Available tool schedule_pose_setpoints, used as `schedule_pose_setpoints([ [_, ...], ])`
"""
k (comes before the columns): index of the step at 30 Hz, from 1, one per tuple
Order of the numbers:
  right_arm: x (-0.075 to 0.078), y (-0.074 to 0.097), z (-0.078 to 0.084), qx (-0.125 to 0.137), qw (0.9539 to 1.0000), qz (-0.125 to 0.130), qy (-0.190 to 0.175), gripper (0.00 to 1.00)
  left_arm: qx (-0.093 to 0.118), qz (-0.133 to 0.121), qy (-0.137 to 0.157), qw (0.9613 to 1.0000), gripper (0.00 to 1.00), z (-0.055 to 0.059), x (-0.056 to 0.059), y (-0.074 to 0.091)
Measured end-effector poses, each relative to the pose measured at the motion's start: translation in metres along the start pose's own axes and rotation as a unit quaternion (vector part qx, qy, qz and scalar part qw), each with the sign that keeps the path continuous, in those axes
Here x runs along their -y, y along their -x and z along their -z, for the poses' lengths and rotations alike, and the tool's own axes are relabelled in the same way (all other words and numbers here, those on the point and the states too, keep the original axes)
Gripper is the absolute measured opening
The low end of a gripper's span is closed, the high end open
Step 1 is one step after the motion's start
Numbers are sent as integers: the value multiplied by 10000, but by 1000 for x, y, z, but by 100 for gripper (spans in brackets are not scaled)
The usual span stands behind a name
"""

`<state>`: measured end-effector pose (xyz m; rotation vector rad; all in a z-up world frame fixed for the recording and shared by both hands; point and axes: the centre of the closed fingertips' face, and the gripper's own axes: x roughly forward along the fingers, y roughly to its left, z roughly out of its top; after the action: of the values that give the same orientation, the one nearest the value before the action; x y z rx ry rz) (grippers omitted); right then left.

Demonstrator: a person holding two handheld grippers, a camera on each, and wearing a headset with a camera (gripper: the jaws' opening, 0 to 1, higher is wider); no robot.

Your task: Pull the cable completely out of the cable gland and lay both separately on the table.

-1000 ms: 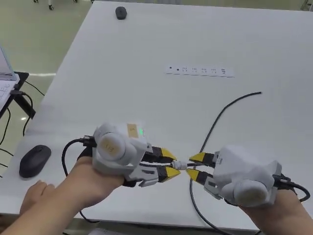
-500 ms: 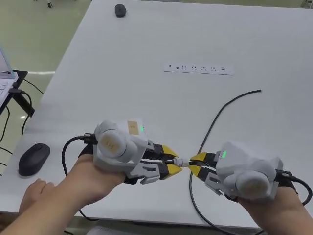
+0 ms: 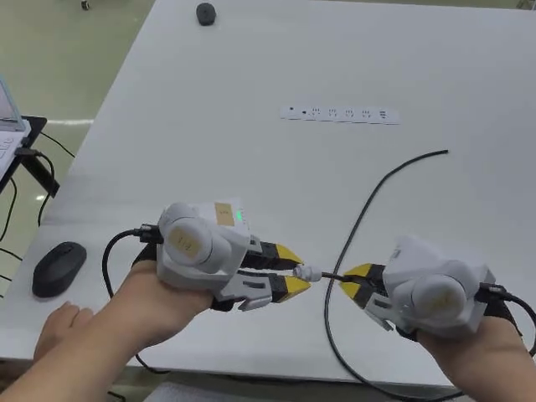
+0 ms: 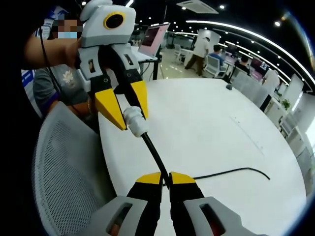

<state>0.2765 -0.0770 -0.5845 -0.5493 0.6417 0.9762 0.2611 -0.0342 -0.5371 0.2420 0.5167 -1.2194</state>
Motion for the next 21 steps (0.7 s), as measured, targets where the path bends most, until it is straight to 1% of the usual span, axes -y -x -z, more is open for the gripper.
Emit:
schedule_pose_setpoints([
  [4,3,-1,6,-93,9999,41,20,0,-16,-10,7,10000,15,2,0,0],
  [5,4,-1,10,-159,9998,61,96,0,-4,-11,17,10000,15,2,0,1],
  [9,7,0,15,-204,9997,71,64,0,11,-28,67,10000,15,4,-1,3],
  [12,9,0,15,-194,9997,105,63,0,15,-32,88,10000,15,6,-1,4],
  [17,9,-2,9,-184,9997,137,96,0,9,-29,102,9999,15,9,1,3],
  [21,11,-3,3,-108,9997,172,154,0,23,-32,113,9999,15,11,2,3],
])
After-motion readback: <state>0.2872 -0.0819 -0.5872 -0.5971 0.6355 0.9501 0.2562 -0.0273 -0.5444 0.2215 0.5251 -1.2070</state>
